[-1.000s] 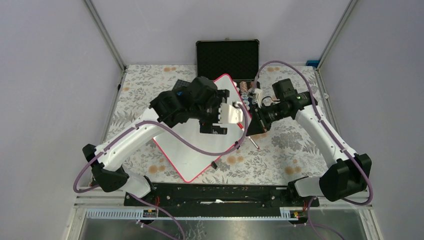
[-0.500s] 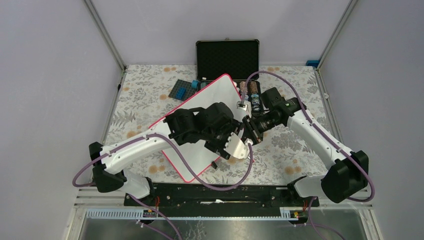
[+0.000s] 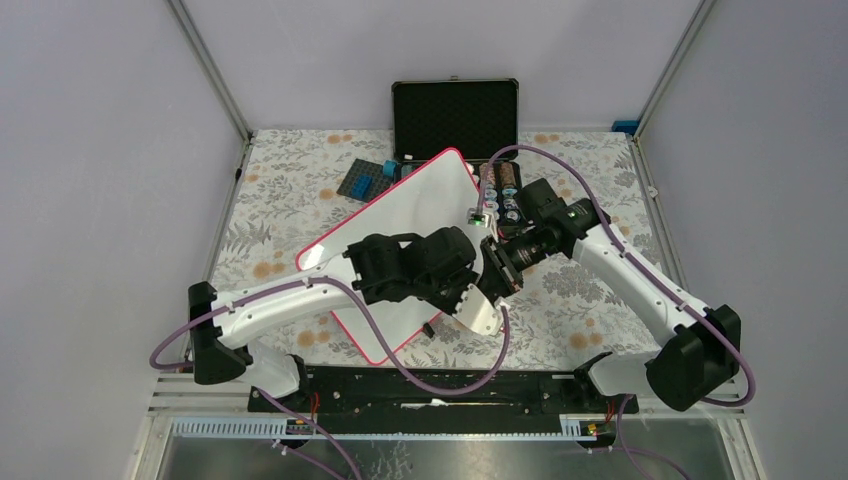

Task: Write a sentence on the whiteboard
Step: Pass from the right arm to the left, then open the pen cap from the whiteboard marker.

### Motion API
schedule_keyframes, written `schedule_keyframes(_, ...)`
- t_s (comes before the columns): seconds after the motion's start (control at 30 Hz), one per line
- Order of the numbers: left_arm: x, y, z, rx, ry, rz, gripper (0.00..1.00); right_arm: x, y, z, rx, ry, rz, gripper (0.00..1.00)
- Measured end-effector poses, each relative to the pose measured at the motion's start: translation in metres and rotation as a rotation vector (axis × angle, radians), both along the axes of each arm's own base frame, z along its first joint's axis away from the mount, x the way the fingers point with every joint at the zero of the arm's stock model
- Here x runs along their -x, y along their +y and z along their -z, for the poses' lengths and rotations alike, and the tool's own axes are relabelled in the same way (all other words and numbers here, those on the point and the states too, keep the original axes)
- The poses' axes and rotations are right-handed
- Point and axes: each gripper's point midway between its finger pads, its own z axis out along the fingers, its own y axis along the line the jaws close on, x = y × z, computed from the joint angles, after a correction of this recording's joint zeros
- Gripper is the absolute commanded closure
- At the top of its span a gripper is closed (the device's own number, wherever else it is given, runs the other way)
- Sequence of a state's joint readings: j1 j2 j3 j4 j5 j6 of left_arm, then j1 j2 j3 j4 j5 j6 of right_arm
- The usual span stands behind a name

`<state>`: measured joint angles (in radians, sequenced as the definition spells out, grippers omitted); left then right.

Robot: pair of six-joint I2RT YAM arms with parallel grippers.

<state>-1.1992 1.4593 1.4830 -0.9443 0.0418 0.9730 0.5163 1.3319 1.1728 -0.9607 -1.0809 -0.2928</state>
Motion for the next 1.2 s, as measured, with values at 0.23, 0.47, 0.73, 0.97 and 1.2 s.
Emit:
schedule_keyframes(0.23,0.002,0.003,0.016,-0.005,0.026,-0.050,1.00,-0.002,0.000,-0.007,-0.007,-0.020,0.036,0.08)
schedule_keyframes(0.47,-0.015,0.023,0.015,0.082,0.172,-0.222,1.00,-0.024,-0.003,-0.029,-0.023,-0.184,0.189,0.02)
schedule_keyframes(0.73,-0.031,0.032,-0.023,0.242,0.290,-0.359,1.00,-0.052,-0.007,-0.057,-0.115,-0.166,0.285,0.08)
schedule_keyframes(0.97,-0.044,0.034,-0.054,0.354,0.366,-0.430,1.00,-0.071,-0.002,-0.082,-0.217,-0.100,0.337,0.24)
schedule_keyframes(1.2,-0.034,0.028,-0.055,0.369,0.439,-0.423,1.00,-0.078,0.006,-0.097,-0.270,-0.037,0.371,0.36)
